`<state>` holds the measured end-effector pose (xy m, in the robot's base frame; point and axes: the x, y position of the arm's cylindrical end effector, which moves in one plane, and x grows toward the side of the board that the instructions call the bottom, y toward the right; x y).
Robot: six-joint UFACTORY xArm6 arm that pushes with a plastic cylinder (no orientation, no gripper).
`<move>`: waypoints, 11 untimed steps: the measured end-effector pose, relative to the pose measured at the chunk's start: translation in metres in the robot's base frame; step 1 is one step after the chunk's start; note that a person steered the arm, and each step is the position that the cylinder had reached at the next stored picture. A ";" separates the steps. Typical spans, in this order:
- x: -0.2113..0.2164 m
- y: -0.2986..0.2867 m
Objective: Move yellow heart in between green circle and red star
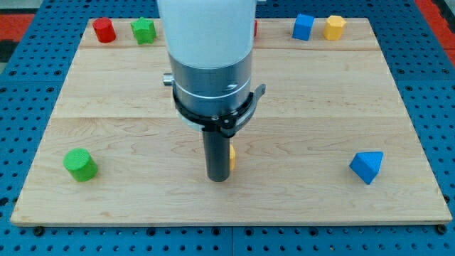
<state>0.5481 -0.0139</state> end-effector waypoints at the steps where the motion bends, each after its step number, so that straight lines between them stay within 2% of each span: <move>1: -0.024 0.007; 3: -0.091 0.065; 4: -0.115 0.073; 5: -0.077 0.048; 6: -0.076 0.031; 8: -0.139 -0.044; 10: -0.129 -0.079; 11: -0.156 -0.112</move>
